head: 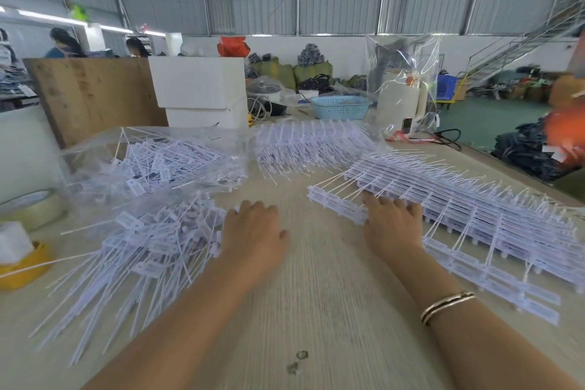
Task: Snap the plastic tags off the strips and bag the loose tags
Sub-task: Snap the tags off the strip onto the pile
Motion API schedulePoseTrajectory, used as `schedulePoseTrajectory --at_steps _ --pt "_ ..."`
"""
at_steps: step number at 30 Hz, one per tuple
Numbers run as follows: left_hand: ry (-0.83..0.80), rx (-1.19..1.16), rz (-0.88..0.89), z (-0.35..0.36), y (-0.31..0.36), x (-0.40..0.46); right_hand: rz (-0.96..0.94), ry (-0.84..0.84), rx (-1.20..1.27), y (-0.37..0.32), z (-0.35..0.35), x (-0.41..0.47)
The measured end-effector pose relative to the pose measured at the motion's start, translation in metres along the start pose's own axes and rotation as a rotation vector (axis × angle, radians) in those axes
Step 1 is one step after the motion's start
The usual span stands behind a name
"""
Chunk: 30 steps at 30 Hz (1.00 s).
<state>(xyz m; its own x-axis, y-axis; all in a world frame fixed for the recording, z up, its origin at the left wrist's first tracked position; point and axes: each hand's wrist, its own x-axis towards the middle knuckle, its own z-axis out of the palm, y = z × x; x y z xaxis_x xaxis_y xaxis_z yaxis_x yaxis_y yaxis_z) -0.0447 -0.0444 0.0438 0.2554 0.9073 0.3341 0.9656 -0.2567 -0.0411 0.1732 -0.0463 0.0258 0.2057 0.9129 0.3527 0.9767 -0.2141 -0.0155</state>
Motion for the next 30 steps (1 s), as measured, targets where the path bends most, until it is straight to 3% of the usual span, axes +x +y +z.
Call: schedulePoseTrajectory --at_steps 4,7,9,11,14,18,21,24,27,30 --pt "-0.245 -0.671 -0.015 0.007 0.029 0.004 -0.052 0.084 -0.006 -0.004 -0.005 -0.002" --pt "-0.399 -1.285 -0.257 0.007 0.042 0.008 -0.146 0.188 0.03 -0.021 -0.014 -0.011" --pt "-0.402 -1.601 -0.406 0.007 0.044 0.009 -0.237 0.224 0.119 -0.037 -0.02 -0.022" --pt "-0.327 -1.746 -0.469 0.009 0.04 0.012 -0.324 0.185 0.235 -0.053 -0.024 -0.032" --pt "-0.197 -1.735 -0.534 0.009 0.03 0.016 -0.443 0.072 0.328 -0.067 -0.027 -0.042" --pt "-0.087 -1.707 -0.624 0.003 0.011 0.027 -0.513 0.148 0.427 -0.07 -0.036 -0.048" --pt "0.071 -1.685 -0.708 -0.007 -0.009 0.037 -0.37 0.23 0.627 -0.058 -0.046 -0.044" --pt "0.178 -1.516 -0.685 -0.022 -0.032 0.044 -0.179 0.078 0.583 -0.037 -0.048 -0.033" --pt "0.096 -1.358 -0.695 -0.042 -0.046 0.057 -0.137 -0.05 0.5 -0.033 -0.043 -0.029" --pt "-0.168 -1.084 -0.42 -0.053 -0.043 0.05 -0.037 0.035 0.723 -0.028 -0.039 -0.021"
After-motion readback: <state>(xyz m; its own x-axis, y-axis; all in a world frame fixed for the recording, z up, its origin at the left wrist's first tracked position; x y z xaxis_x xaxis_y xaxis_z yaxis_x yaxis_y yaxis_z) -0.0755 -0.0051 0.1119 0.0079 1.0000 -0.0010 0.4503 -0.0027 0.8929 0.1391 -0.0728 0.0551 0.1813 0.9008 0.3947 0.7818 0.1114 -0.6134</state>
